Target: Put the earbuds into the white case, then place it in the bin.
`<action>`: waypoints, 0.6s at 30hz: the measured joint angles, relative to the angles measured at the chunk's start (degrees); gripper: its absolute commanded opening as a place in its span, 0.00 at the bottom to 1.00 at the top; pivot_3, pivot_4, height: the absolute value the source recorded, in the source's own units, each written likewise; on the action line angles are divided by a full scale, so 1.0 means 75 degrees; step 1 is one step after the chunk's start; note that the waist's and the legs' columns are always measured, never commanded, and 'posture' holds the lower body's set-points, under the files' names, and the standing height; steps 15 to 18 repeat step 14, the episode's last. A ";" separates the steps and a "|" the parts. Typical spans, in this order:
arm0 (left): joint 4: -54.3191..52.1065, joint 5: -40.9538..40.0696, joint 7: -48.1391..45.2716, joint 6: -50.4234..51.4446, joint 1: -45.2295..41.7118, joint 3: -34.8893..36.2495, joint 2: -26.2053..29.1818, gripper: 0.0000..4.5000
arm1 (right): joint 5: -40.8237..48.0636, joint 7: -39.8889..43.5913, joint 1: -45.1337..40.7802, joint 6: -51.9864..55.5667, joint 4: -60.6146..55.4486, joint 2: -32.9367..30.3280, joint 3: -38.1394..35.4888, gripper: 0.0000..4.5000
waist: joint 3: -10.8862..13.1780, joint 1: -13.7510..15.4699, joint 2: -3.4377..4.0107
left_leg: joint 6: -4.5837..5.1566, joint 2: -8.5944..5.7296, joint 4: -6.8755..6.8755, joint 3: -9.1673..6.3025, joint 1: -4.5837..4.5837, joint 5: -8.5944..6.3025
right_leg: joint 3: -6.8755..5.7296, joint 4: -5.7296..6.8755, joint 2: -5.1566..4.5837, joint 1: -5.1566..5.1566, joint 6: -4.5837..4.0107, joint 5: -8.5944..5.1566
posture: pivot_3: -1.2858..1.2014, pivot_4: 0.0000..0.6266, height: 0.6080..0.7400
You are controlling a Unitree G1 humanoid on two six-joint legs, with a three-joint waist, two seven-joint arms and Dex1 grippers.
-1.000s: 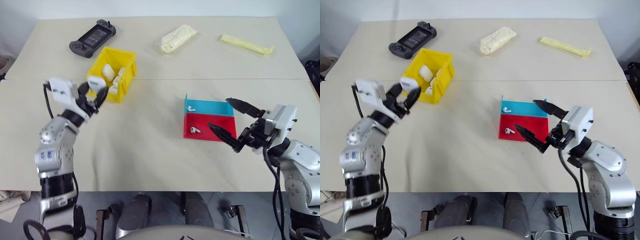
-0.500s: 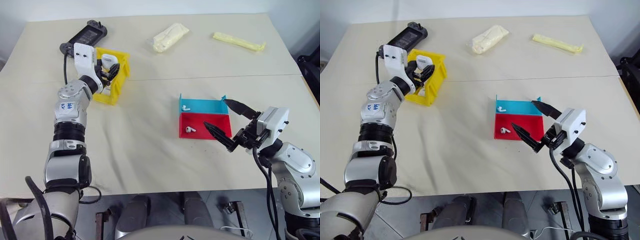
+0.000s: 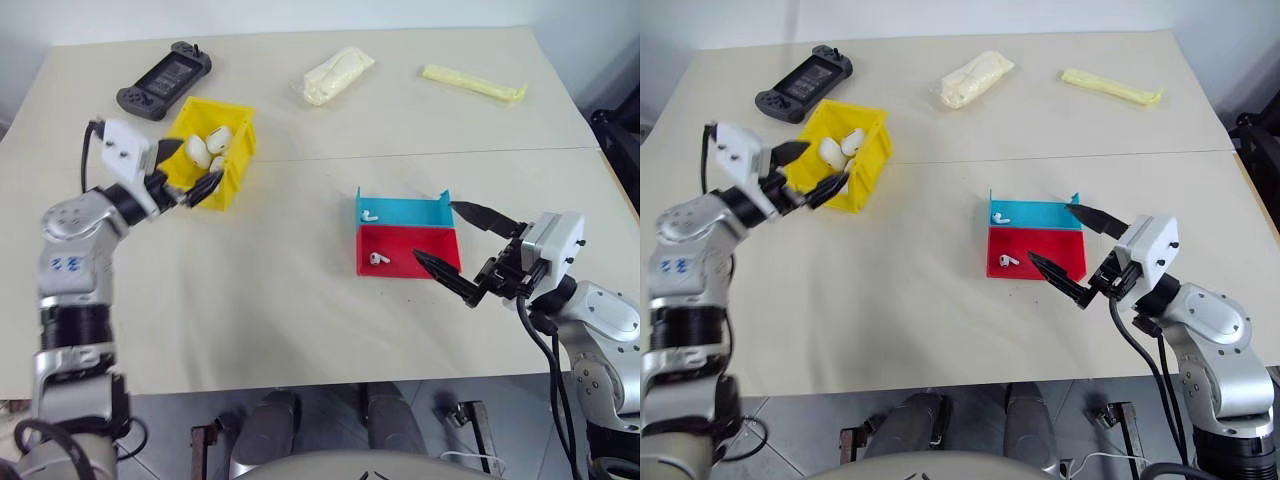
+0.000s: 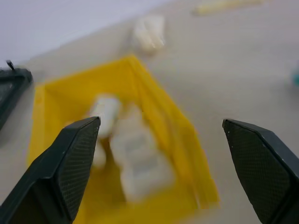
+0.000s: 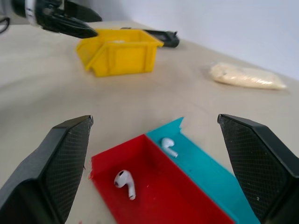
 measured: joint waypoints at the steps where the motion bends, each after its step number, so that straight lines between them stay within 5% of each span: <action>1: -0.0169 -0.0020 -0.0200 -0.0013 0.0409 0.0060 0.0142 0.99 | 0.0036 0.0133 -0.0110 0.0013 0.0207 -0.0038 0.0025 1.00 | 0.0000 0.0003 0.0000 | 0.0001 0.0001 0.0000 0.0000 0.0000 0.0000 | -0.0001 -0.0002 0.0001 0.0000 0.0000 0.0000 | 0.52 0.24 1.00; 6: -0.0824 -0.0279 -0.0835 -0.0196 0.1743 0.0187 0.0212 0.99 | 0.0021 0.0803 -0.0479 -0.0017 0.0880 -0.0424 0.0040 1.00 | 0.0005 0.0116 0.0001 | 0.0003 0.0003 0.0004 -0.0006 -0.0003 -0.0002 | -0.0008 -0.0015 -0.0002 0.0005 -0.0002 -0.0001 | 0.52 0.24 1.00; 18: -0.1676 -0.0438 -0.0465 -0.0302 0.2076 0.0248 -0.0385 0.99 | 0.0003 0.1129 -0.0743 -0.0032 0.1367 -0.0577 0.0040 1.00 | 0.0004 0.0188 0.0003 | 0.0003 0.0002 0.0003 -0.0001 -0.0002 -0.0002 | -0.0007 -0.0011 -0.0001 0.0004 -0.0003 -0.0001 | 0.52 0.24 1.00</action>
